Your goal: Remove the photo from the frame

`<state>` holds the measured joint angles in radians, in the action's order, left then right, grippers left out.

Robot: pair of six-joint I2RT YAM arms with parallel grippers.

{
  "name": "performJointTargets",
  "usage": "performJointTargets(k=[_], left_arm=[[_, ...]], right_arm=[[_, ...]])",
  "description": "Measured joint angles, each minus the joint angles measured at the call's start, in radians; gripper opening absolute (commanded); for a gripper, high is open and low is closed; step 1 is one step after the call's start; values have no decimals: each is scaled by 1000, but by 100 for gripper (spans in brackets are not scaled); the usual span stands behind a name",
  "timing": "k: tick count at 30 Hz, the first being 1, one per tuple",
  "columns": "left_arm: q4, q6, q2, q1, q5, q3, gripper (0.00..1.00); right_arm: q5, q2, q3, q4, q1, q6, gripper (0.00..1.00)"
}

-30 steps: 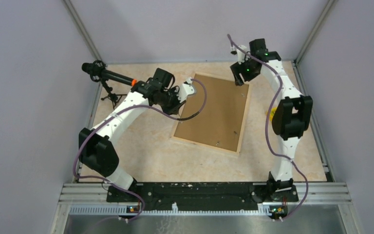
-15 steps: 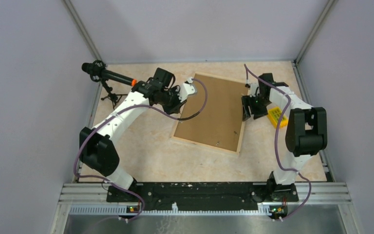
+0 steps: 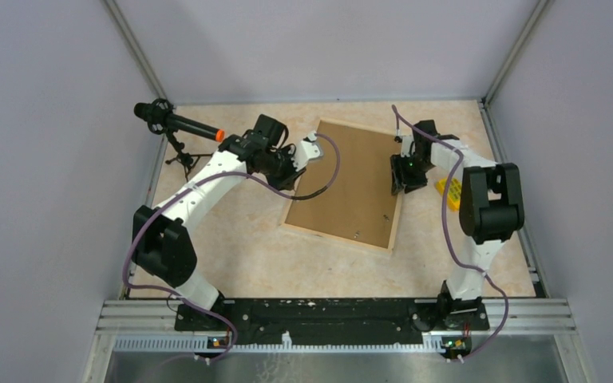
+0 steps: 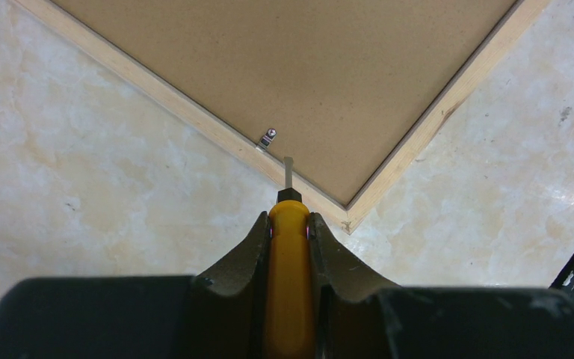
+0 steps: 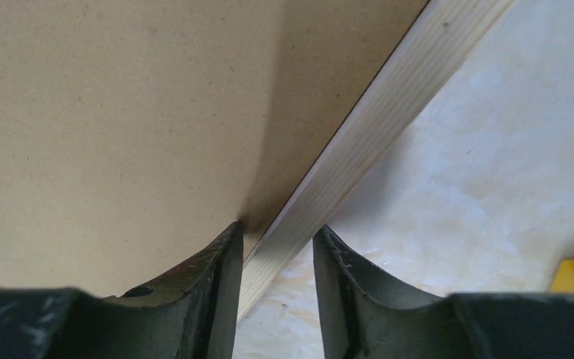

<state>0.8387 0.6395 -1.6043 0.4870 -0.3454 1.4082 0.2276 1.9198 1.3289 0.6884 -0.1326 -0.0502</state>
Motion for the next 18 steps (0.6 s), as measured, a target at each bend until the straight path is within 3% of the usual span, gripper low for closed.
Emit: performJointTargets(k=[5, 11, 18], left_arm=[[0, 19, 0, 0, 3, -31, 0], [0, 45, -6, 0, 19, -37, 0], [-6, 82, -26, 21, 66, -41, 0]], right_arm=[[-23, 60, 97, 34, -4, -16, 24], [-34, 116, 183, 36, -23, -44, 18], [-56, 104, 164, 15, -39, -90, 16]])
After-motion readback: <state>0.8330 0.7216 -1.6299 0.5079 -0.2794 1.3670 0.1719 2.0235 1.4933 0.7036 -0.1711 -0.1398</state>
